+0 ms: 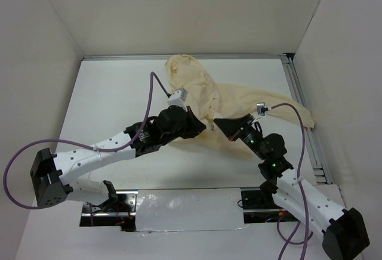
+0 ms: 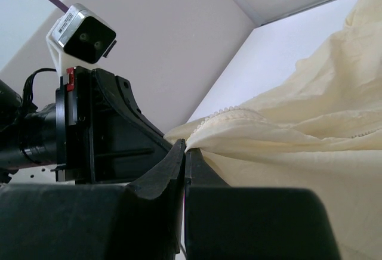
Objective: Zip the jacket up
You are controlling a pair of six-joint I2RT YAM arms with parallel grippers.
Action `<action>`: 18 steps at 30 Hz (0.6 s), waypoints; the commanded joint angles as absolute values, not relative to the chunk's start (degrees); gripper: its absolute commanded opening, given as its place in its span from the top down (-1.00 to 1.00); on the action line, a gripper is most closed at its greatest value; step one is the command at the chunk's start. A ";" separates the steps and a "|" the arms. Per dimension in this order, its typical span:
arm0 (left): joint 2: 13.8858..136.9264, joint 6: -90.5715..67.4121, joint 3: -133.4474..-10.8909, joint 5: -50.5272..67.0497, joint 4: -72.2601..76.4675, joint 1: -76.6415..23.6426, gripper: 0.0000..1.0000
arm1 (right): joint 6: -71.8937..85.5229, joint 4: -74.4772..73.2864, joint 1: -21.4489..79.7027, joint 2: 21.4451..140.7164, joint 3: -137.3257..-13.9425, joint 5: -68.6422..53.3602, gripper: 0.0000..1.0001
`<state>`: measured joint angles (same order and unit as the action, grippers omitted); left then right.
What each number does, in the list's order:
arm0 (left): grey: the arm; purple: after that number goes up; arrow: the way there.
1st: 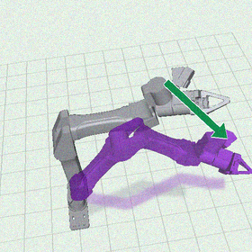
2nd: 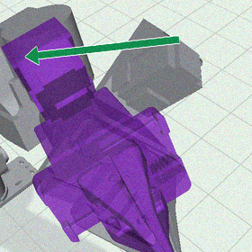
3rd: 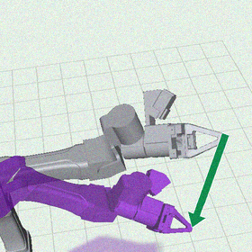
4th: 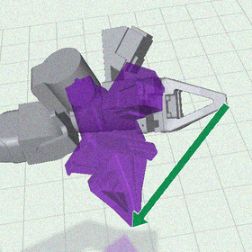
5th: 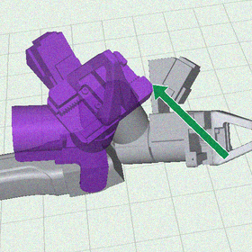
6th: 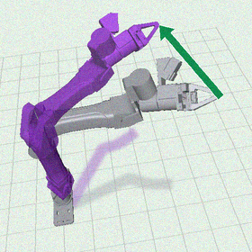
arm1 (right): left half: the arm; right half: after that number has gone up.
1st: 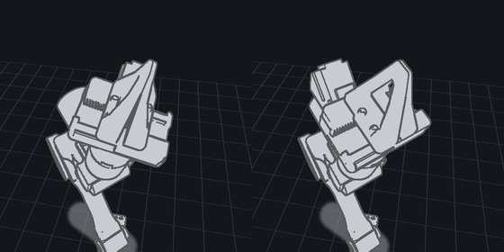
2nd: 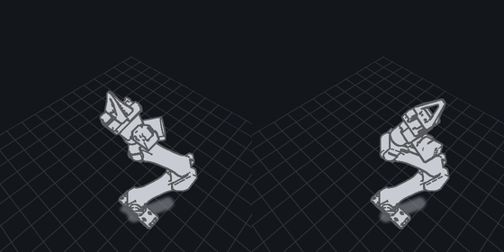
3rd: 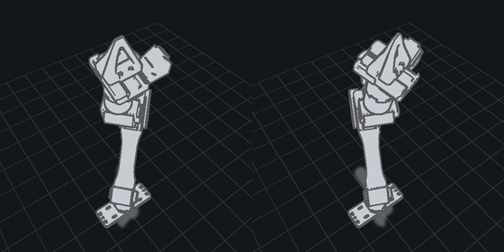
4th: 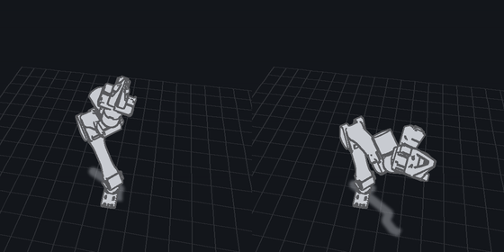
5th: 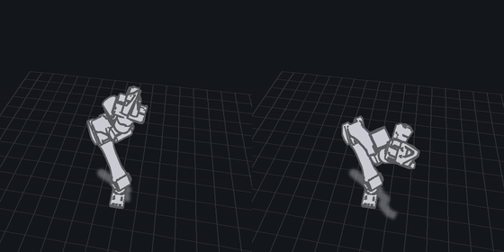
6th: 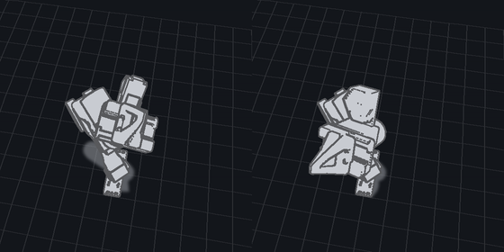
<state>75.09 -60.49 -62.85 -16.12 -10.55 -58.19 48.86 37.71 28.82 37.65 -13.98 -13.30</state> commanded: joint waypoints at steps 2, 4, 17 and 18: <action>71.28 -62.13 -61.96 -19.07 -6.95 -58.18 1.00 | 50.00 37.00 28.56 34.98 -12.13 -13.10 1.00; 70.84 -61.88 -61.61 -19.16 -5.90 -58.01 1.00 | 50.36 37.70 28.56 34.46 -11.08 -13.18 1.00; 71.01 -60.38 -61.26 -13.88 -1.84 -55.72 1.00 | 50.80 41.22 28.39 34.37 -11.60 -12.31 1.00; 71.02 -60.38 -61.35 -13.89 -1.85 -55.81 1.00 | 50.89 41.66 28.39 34.54 -11.51 -12.30 1.00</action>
<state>71.22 -61.36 -60.95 -14.55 -4.80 -55.79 50.52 37.34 28.82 34.63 -10.66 -13.15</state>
